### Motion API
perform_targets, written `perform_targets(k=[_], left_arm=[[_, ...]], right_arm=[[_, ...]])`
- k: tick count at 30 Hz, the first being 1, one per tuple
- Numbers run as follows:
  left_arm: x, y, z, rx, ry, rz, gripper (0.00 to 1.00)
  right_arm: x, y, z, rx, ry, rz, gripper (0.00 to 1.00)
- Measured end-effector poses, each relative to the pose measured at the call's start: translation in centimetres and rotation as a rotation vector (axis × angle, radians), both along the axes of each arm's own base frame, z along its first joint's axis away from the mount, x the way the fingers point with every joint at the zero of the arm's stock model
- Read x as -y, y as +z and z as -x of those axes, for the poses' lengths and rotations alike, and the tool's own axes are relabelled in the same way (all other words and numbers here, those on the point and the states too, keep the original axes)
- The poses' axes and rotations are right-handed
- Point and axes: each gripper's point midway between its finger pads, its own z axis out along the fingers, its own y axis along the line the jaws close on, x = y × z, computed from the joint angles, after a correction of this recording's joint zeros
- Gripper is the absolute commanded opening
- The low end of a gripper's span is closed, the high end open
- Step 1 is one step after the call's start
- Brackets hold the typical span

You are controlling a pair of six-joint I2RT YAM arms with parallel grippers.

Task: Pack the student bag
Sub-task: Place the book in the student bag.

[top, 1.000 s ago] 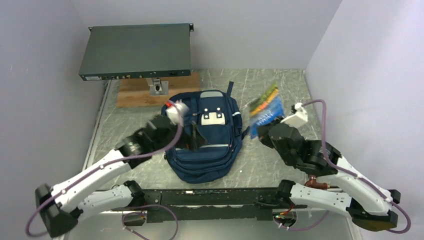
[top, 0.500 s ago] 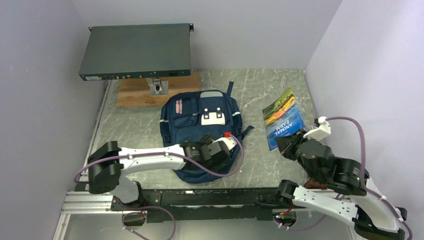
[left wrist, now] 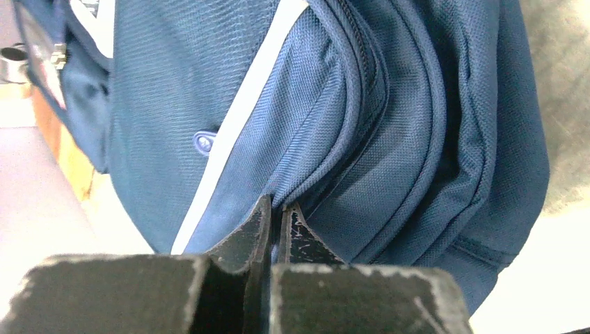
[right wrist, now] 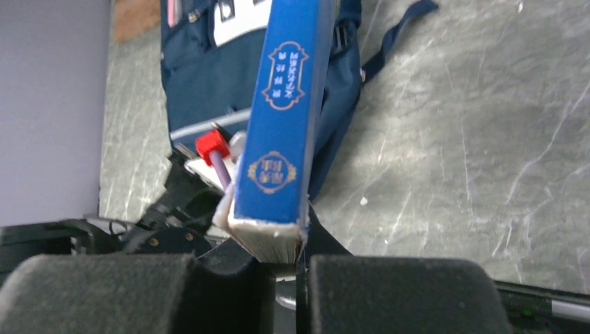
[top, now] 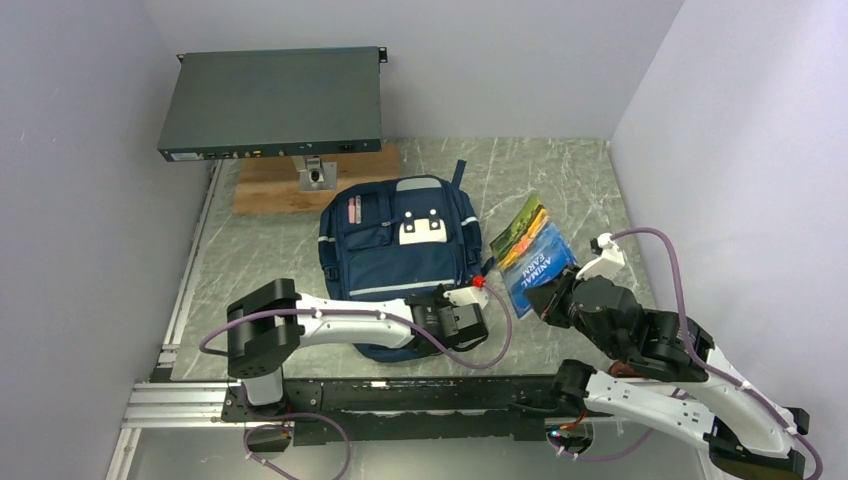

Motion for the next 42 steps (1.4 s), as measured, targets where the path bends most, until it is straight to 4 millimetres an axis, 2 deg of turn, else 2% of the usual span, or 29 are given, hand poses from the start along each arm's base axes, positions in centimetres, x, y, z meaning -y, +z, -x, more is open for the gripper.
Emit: perform_targets(k=[4,7,13,15,18,23,27,33,37,42], left_arm=[[-0.1,2.0,-0.8,0.033,0.0,-0.009,0.0],[0.0,4.5,-1.4,0.021,-0.02,0.022,0.0],[-0.4,11.6,-3.9,-0.036,-0.028,0.198,0.0],[-0.8,13.4,-4.9,-0.065,-0.022,0.257,0.0],[-1.3,14.9,-5.8,-0.104,-0.024,0.306,0.0],[-1.3,15.5,-5.4,-0.175,-0.063,0.314,0.0],[-0.9,15.5,-5.1,-0.213,-0.084,0.319,0.0],[-0.5,15.3,-4.8,-0.243,-0.097,0.32,0.0],[-0.2,15.6,-4.8,-0.248,-0.104,0.329,0.0],[0.1,16.1,-4.8,-0.249,-0.11,0.339,0.0]], right_arm=[[-0.6,-1.4,1.1,-0.079,0.05,0.028,0.0],[-1.2,-2.4,2.4,-0.152,0.106,0.031,0.0],[-2.4,-2.5,5.4,-0.257,0.221,-0.059,0.0],[-3.0,-2.5,6.5,-0.289,0.267,-0.103,0.0],[-4.2,-3.0,8.0,-0.347,0.338,-0.167,0.0],[-7.6,-5.3,9.8,-0.472,0.434,-0.3,0.0],[-10.2,-6.5,9.3,-0.494,0.437,-0.461,0.0],[-13.5,-7.3,6.6,-0.427,0.391,-0.727,0.0],[-14.4,-7.1,4.3,-0.351,0.331,-0.846,0.0],[-14.4,-5.1,1.6,-0.205,0.261,-0.923,0.0]])
